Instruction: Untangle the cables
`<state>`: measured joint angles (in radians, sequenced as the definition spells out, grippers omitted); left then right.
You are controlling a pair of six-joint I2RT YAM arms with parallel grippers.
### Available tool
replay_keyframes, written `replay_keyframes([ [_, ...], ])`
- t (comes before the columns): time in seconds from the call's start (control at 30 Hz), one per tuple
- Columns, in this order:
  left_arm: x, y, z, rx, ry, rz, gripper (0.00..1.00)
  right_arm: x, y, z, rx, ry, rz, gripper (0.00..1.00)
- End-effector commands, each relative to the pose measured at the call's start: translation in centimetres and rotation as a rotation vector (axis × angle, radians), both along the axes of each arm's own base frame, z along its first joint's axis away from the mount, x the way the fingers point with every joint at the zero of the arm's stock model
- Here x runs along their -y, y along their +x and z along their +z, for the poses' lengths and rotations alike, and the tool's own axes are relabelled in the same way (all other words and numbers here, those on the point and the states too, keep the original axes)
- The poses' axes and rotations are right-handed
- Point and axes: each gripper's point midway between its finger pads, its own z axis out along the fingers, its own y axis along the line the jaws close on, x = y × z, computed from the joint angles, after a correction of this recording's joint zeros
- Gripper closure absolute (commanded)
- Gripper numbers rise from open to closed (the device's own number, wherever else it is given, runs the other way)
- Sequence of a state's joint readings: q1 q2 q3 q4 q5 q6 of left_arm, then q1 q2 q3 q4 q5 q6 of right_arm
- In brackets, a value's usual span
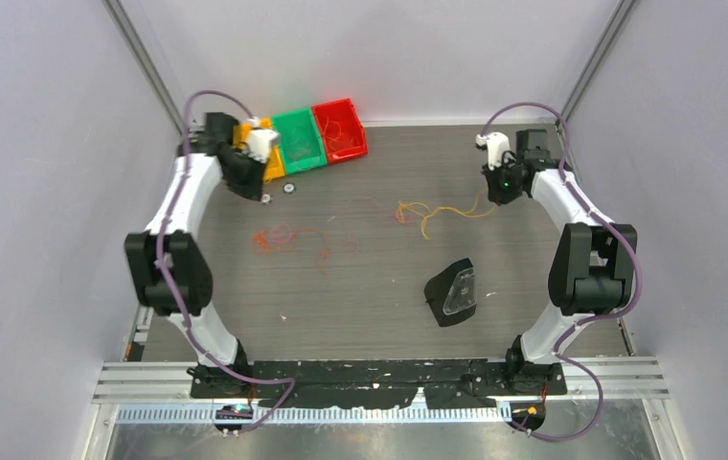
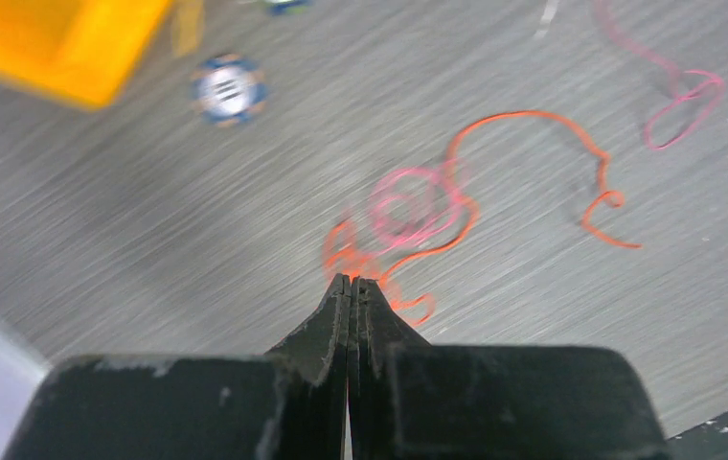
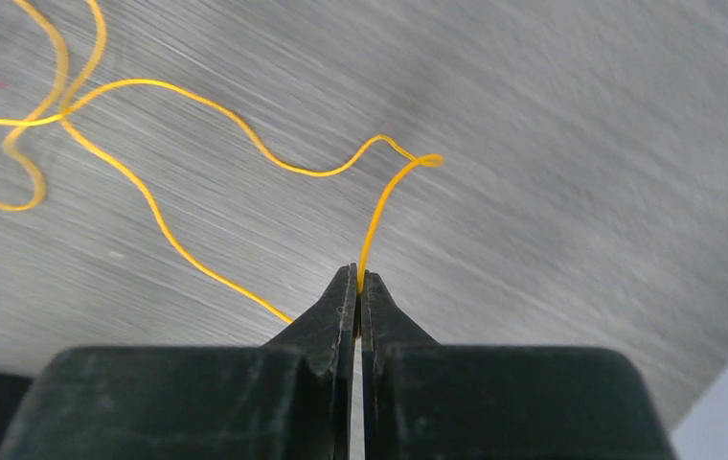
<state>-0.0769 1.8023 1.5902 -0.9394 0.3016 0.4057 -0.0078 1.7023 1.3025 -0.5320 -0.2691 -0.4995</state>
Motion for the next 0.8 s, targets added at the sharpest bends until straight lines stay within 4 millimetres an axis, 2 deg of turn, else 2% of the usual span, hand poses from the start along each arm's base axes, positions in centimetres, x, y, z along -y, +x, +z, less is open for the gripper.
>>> replay_keyframes([
  [0.0,-3.1,-1.5,4.0,0.1,-0.076,-0.004,1.0,4.8,-0.4,-2.2,-0.047,-0.109,-0.021,0.94],
  [0.03,-2.2,-1.9,4.6,0.107,-0.132,-0.044,1.0,4.9,-0.6,-2.3,-0.061,-0.094,-0.021,0.95],
  [0.07,-1.0,-2.1,5.1,0.119,-0.185,-0.069,0.95,4.8,-0.5,-2.3,-0.065,-0.081,-0.021,0.95],
  [0.1,0.2,-1.7,5.7,0.148,-0.23,-0.079,0.71,4.3,-0.5,-2.3,-0.072,-0.058,-0.013,0.95],
  [0.13,1.6,-1.4,6.0,0.176,-0.271,-0.095,0.43,4.1,-0.4,-2.3,-0.073,-0.04,-0.017,0.95],
  [0.17,4.4,-1.2,6.2,0.197,-0.293,-0.147,0.14,3.6,-0.3,-2.2,-0.073,-0.025,-0.01,0.95],
  [0.2,6.2,-0.8,6.3,0.218,-0.304,-0.177,0.02,3.4,-0.2,-2.1,-0.073,-0.018,-0.011,0.94],
  [0.27,10.2,-0.1,6.3,0.21,-0.327,-0.22,0.0,3.2,0.1,-2.0,-0.071,-0.013,-0.012,0.95],
  [0.3,12.2,0.8,7.0,0.211,-0.351,-0.22,0.0,3.2,0.1,-2.0,-0.072,-0.014,-0.013,0.95],
  [0.33,14.1,1.6,6.9,0.175,-0.384,-0.197,0.0,3.2,0.1,-2.0,-0.072,-0.013,-0.012,0.95],
  [0.37,15.7,2.6,5.5,0.109,-0.417,-0.157,0.01,3.2,0.0,-2.0,-0.073,-0.013,-0.01,0.95],
  [0.5,21.1,6.7,4.0,-0.015,-0.582,-0.006,0.0,2.8,0.0,-1.6,-0.064,0.005,-0.009,0.94],
  [0.57,23.3,7.7,3.0,-0.065,-0.659,0.011,0.0,2.7,0.1,-1.3,-0.06,0.014,-0.008,0.95],
  [0.6,24.3,7.8,1.8,-0.092,-0.653,0.038,0.0,2.6,0.1,-1.3,-0.059,0.019,-0.008,0.95],
  [0.67,25.2,8.4,-0.7,-0.156,-0.638,0.145,0.0,2.4,0.2,-0.9,-0.057,0.027,-0.011,0.95],
  [0.77,26.5,9.1,-2.5,-0.195,-0.679,0.177,0.0,2.4,0.6,-0.3,-0.048,0.037,-0.018,0.95],
])
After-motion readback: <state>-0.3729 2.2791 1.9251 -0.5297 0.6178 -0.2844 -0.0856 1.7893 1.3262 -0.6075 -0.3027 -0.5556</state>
